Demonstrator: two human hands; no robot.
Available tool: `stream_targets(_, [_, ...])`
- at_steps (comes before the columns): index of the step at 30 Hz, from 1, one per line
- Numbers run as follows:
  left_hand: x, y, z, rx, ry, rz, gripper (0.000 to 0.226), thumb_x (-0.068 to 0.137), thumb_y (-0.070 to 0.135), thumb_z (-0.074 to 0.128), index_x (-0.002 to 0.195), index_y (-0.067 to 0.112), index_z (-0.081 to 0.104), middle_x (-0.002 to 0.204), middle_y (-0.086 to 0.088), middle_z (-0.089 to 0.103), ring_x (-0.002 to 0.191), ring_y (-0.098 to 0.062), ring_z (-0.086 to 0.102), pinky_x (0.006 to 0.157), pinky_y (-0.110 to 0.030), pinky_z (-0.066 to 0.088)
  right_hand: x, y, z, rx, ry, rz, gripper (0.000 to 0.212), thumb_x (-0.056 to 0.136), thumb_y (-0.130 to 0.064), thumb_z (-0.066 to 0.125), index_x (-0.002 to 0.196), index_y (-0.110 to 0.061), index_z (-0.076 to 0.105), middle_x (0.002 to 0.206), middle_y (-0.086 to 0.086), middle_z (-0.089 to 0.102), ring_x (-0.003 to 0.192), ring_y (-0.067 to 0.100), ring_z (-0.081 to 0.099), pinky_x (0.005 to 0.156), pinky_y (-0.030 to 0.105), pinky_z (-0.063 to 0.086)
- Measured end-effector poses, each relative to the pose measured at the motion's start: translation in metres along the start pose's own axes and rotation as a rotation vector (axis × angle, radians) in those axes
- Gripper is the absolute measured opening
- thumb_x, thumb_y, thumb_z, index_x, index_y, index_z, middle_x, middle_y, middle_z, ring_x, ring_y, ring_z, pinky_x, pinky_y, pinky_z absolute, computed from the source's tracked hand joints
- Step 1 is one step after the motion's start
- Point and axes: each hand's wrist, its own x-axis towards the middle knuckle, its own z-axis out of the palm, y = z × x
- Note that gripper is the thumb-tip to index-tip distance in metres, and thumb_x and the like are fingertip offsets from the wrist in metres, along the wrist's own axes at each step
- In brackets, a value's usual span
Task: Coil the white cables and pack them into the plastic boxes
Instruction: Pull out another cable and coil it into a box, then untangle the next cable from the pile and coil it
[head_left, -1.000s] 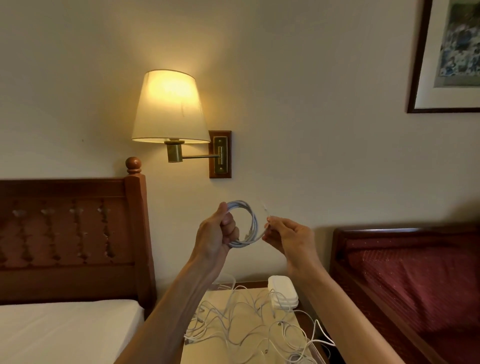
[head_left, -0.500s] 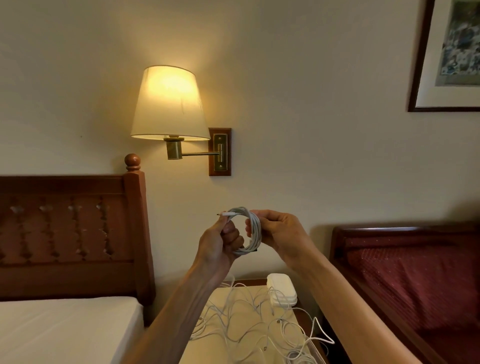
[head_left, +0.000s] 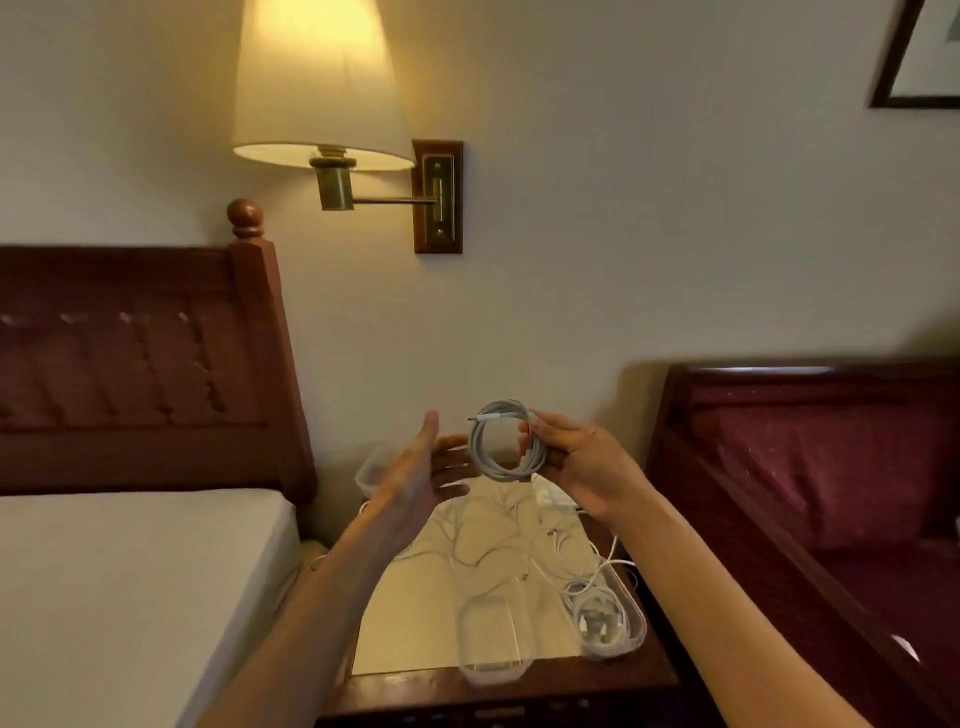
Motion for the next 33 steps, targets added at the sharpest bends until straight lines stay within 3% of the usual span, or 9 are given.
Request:
stream_targets(5, [-0.001, -0.137, -0.049, 0.479, 0.204, -0.115, 0.038, 0.101, 0.033, 0.047, 0.094, 0.005, 0.071, 0.095, -0.014, 0.073, 0.089, -0.027, 0.067, 0.078, -0.038, 0.05, -0.001, 0.087, -0.041, -0.244, 0.174, 0.072, 0.018, 0.092, -0.004, 0.061, 0.108, -0.004, 0.071, 0.079, 0.008, 0.071, 0.071, 0.015, 0.065, 0.066, 0.026, 0.055])
stream_targets(7, [-0.002, -0.184, -0.068, 0.769, 0.245, -0.094, 0.03, 0.099, 0.024, 0.051, 0.091, 0.005, 0.072, 0.097, -0.014, 0.073, 0.094, -0.029, 0.066, 0.082, -0.038, 0.048, -0.002, 0.125, -0.048, -0.465, 0.188, 0.0, 0.021, 0.089, -0.009, 0.067, 0.11, -0.009, 0.073, 0.079, 0.002, 0.073, 0.072, 0.013, 0.066, 0.067, 0.025, 0.053])
stream_targets(9, [-0.007, -0.223, -0.085, 0.942, 0.228, -0.043, 0.023, 0.098, 0.016, 0.051, 0.108, 0.006, 0.07, 0.117, -0.012, 0.068, 0.113, -0.026, 0.06, 0.097, -0.033, 0.042, -0.005, 0.159, -0.051, -0.752, 0.194, -0.155, 0.021, 0.086, -0.014, 0.072, 0.106, -0.016, 0.076, 0.086, -0.004, 0.076, 0.079, 0.007, 0.069, 0.07, 0.022, 0.053])
stream_targets(13, [-0.016, -0.278, -0.107, 1.185, 0.029, -0.036, 0.049, 0.104, 0.021, 0.04, 0.15, 0.009, 0.033, 0.161, -0.009, 0.02, 0.149, -0.022, 0.015, 0.118, -0.025, 0.008, 0.001, 0.23, -0.063, -1.296, -0.012, -0.381, 0.023, 0.09, -0.019, 0.059, 0.111, -0.02, 0.07, 0.095, 0.004, 0.072, 0.086, 0.019, 0.067, 0.069, 0.033, 0.053])
stream_targets(17, [-0.013, -0.293, -0.11, 1.278, -0.019, 0.009, 0.056, 0.106, 0.024, 0.031, 0.156, 0.016, 0.009, 0.164, -0.004, -0.004, 0.15, -0.02, -0.009, 0.116, -0.028, -0.006, 0.007, 0.269, -0.075, -1.695, -0.165, -0.396, 0.047, 0.066, -0.013, 0.08, 0.111, -0.019, 0.069, 0.086, -0.001, 0.069, 0.075, 0.019, 0.067, 0.051, 0.024, 0.049])
stream_targets(19, [-0.012, -0.295, -0.112, 1.291, -0.035, 0.018, 0.056, 0.106, 0.024, 0.031, 0.156, 0.016, 0.007, 0.164, -0.004, -0.006, 0.148, -0.016, -0.013, 0.115, -0.028, -0.007, 0.012, 0.274, -0.077, -1.776, -0.162, -0.351, 0.052, 0.055, -0.01, 0.085, 0.105, -0.016, 0.071, 0.078, -0.001, 0.067, 0.068, 0.019, 0.066, 0.046, 0.023, 0.047])
stream_targets(25, [-0.015, -0.298, -0.111, 1.299, -0.011, 0.039, 0.055, 0.105, 0.022, 0.031, 0.156, 0.017, 0.011, 0.164, -0.003, -0.004, 0.149, -0.016, -0.011, 0.118, -0.031, -0.005, 0.025, 0.29, -0.082, -1.772, -0.182, -0.225, 0.028, 0.086, -0.006, 0.055, 0.112, -0.013, 0.063, 0.104, 0.009, 0.066, 0.092, 0.029, 0.064, 0.066, 0.036, 0.051])
stream_targets(29, [-0.008, -0.289, -0.107, 1.304, -0.039, 0.011, 0.053, 0.105, 0.021, 0.03, 0.156, 0.017, 0.014, 0.164, -0.003, -0.001, 0.151, -0.02, -0.006, 0.12, -0.035, -0.002, 0.031, 0.286, -0.078, -1.711, -0.204, -0.087, 0.015, 0.084, -0.003, 0.05, 0.075, -0.013, 0.055, 0.079, 0.007, 0.054, 0.078, 0.027, 0.061, 0.05, 0.03, 0.028])
stream_targets(33, [0.006, -0.284, -0.103, 1.357, -0.114, -0.03, 0.054, 0.106, 0.026, 0.023, 0.156, 0.017, 0.004, 0.164, -0.002, -0.008, 0.15, -0.018, -0.012, 0.119, -0.038, -0.007, 0.034, 0.282, -0.08, -1.661, -0.207, -0.008, 0.015, 0.077, -0.001, 0.049, 0.067, -0.012, 0.046, 0.07, 0.007, 0.047, 0.067, 0.028, 0.053, 0.054, 0.034, 0.029])
